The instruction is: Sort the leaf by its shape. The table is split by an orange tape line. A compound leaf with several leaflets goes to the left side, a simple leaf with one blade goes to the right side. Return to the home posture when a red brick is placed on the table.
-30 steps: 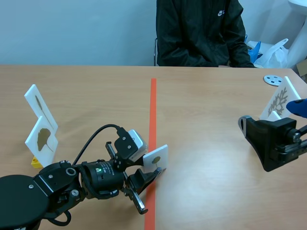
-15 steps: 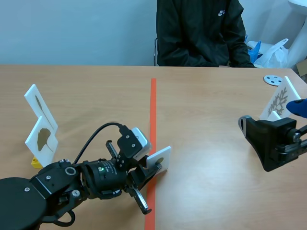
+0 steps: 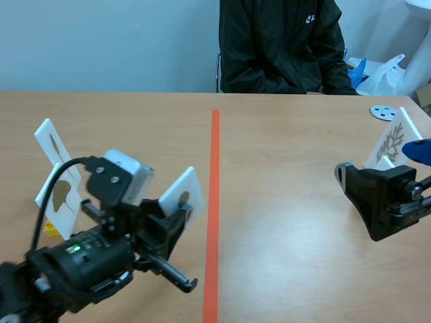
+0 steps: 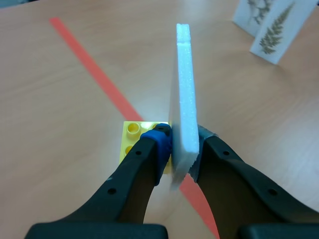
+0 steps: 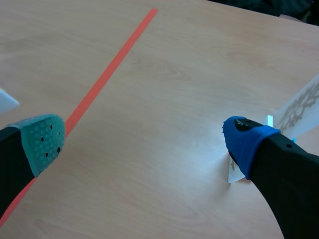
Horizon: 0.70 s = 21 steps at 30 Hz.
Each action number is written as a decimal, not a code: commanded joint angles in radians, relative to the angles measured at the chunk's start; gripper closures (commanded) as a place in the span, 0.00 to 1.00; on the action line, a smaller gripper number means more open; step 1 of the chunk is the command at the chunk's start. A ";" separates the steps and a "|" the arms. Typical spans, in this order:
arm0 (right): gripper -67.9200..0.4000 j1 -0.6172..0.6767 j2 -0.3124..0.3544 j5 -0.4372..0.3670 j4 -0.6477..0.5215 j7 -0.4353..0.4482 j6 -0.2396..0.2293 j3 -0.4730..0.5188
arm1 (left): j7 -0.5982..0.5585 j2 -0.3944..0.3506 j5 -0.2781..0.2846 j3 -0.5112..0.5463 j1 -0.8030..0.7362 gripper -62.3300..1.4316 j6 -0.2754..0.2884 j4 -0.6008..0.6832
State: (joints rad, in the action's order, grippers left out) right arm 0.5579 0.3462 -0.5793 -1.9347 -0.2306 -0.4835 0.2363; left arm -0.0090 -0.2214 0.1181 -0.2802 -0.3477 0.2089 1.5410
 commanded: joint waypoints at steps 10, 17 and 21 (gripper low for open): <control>0.00 -0.009 0.009 -0.007 0.001 0.011 0.004 0.013 | -0.014 0.006 0.068 0.228 -0.192 0.87 -0.043 0.091; 0.00 -0.010 0.009 -0.007 0.001 0.011 0.004 0.013 | -0.015 0.007 0.088 0.325 -0.189 0.87 -0.074 0.081; 0.00 -0.010 0.009 -0.008 0.001 0.011 0.004 0.013 | -0.001 0.007 0.088 0.346 -0.187 0.87 -0.095 0.038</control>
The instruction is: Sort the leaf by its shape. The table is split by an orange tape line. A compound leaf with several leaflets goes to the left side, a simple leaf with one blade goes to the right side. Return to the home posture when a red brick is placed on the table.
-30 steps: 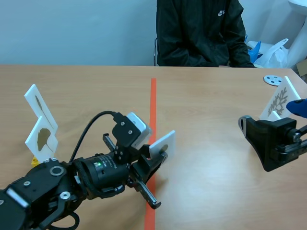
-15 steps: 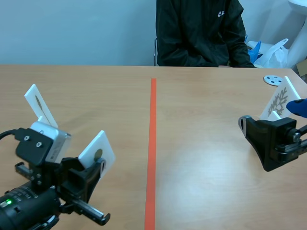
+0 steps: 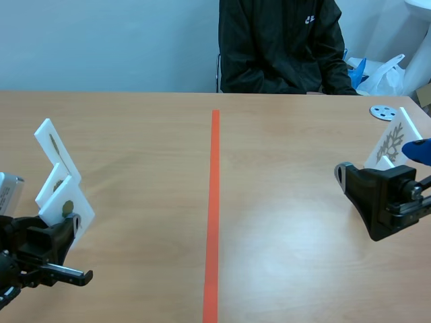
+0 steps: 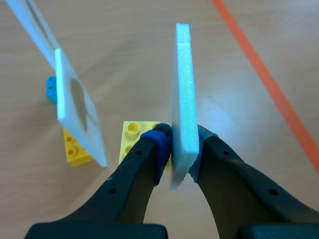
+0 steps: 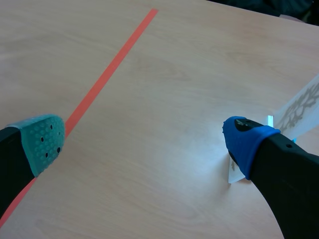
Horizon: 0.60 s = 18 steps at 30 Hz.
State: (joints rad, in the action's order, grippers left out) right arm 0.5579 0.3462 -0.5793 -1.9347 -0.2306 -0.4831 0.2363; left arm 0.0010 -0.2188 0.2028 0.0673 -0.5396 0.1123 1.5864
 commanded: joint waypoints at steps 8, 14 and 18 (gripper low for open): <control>0.00 -0.010 0.009 -0.008 0.001 0.011 0.004 0.013 | -0.051 0.005 0.038 0.002 0.078 0.87 -0.010 -0.154; 0.00 -0.009 0.008 -0.008 0.001 0.011 0.004 0.013 | -0.099 0.005 0.048 0.002 0.145 0.87 -0.043 -0.270; 0.00 -0.009 0.008 -0.008 0.001 0.011 0.004 0.013 | -0.114 0.005 0.049 0.002 0.169 0.87 -0.048 -0.327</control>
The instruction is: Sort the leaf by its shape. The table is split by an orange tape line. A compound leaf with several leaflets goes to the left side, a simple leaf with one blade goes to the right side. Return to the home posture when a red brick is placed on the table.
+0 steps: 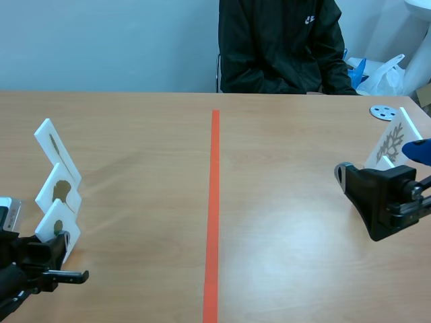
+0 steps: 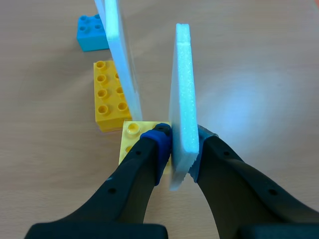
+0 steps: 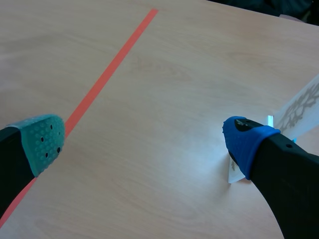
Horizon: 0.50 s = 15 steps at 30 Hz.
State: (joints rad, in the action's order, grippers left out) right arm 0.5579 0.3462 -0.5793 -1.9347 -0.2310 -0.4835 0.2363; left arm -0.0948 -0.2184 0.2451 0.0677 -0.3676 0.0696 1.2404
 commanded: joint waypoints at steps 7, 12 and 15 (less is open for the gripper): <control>0.00 -0.009 0.008 -0.008 0.001 0.011 0.004 0.013 | -0.047 0.005 0.063 0.002 0.005 0.87 -0.008 -0.053; 0.00 -0.009 0.008 -0.008 0.001 0.012 0.004 0.013 | -0.052 0.005 0.063 0.002 0.005 0.80 -0.008 -0.061; 0.00 -0.010 0.008 -0.008 0.001 0.012 0.004 0.013 | -0.053 0.005 0.063 0.002 0.005 0.75 -0.008 -0.061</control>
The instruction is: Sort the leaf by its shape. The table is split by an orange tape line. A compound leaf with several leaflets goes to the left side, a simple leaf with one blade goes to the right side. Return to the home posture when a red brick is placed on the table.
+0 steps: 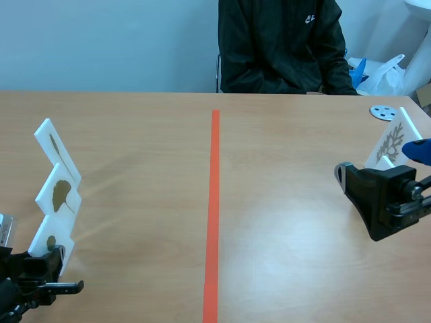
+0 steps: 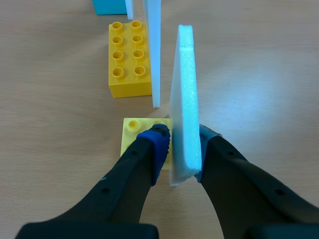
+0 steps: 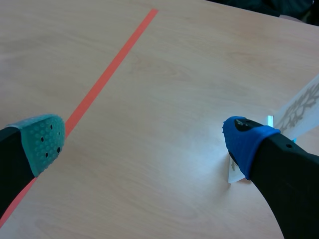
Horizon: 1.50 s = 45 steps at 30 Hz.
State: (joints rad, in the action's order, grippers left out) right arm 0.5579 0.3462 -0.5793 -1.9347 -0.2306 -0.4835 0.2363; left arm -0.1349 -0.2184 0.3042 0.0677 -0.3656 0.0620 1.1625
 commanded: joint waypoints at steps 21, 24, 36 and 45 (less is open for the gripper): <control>0.00 -0.010 0.009 -0.008 0.001 0.011 0.004 0.013 | 0.005 0.001 0.108 0.119 -0.141 0.17 0.024 0.391; 0.00 -0.010 0.009 -0.008 0.001 0.011 0.004 0.013 | 0.013 0.001 0.131 0.140 -0.206 0.11 0.070 0.511; 0.00 -0.009 0.010 -0.016 0.001 0.011 0.004 0.013 | 0.151 -0.027 0.134 0.146 -0.352 0.00 0.410 0.862; 0.00 0.023 0.008 -0.035 -0.047 0.001 0.004 0.045 | 0.223 -0.048 0.134 0.112 -0.351 0.00 0.395 0.866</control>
State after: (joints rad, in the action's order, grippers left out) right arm 0.5781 0.3462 -0.6064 -1.9594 -0.2455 -0.4835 0.2657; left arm 0.1043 -0.2687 0.4286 0.1879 -0.7200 0.4561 2.0308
